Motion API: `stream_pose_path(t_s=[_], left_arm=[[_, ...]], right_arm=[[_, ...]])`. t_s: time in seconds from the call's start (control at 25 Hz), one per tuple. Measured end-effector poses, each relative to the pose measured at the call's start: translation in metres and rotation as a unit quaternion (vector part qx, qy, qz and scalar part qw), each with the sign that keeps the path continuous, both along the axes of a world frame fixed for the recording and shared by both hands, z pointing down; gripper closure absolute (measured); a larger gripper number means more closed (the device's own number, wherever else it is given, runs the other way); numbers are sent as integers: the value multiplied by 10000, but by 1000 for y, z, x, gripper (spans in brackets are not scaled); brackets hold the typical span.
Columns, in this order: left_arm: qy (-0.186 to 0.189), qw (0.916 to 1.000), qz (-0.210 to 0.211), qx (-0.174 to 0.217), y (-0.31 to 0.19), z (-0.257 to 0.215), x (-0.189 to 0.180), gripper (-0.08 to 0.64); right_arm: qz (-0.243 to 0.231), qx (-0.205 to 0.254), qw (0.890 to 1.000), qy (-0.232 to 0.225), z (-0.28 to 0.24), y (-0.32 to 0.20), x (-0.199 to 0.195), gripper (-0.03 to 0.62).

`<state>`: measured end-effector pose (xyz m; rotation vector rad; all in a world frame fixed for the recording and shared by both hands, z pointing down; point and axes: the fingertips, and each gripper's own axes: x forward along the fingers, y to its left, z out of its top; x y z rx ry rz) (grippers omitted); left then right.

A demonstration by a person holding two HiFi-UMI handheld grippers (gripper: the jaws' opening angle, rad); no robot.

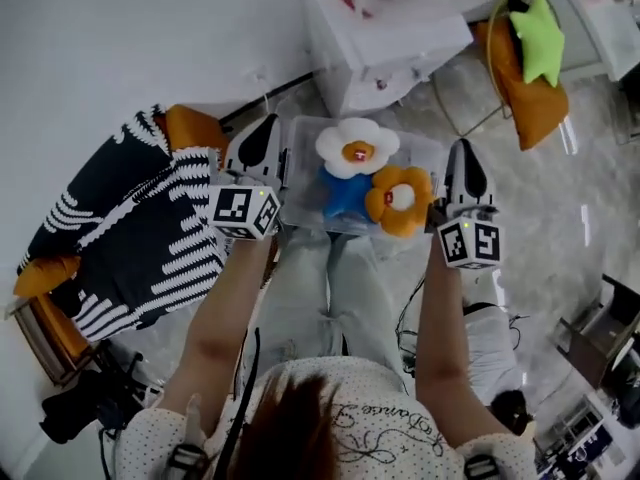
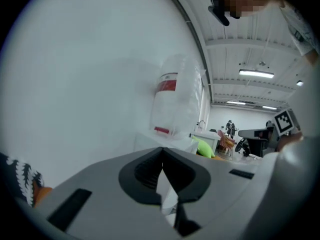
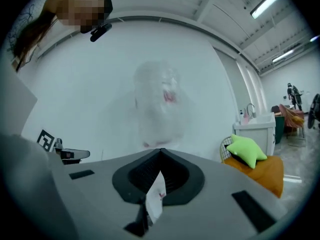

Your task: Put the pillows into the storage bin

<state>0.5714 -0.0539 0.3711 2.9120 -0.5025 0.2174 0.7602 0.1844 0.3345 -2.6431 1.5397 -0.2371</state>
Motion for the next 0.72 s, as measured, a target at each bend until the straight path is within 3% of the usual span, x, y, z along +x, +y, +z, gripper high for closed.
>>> stream_pose_path(t_s=[0.32,0.72], left_arm=[[136,9991,113,379,12,-93,4,557],[287,9977,409,458,37,-127,15,556]], right_arm=[[27,402,9991,159,-98,15,-24,583],[-147,397,9986,318,-124,17,-29,583]])
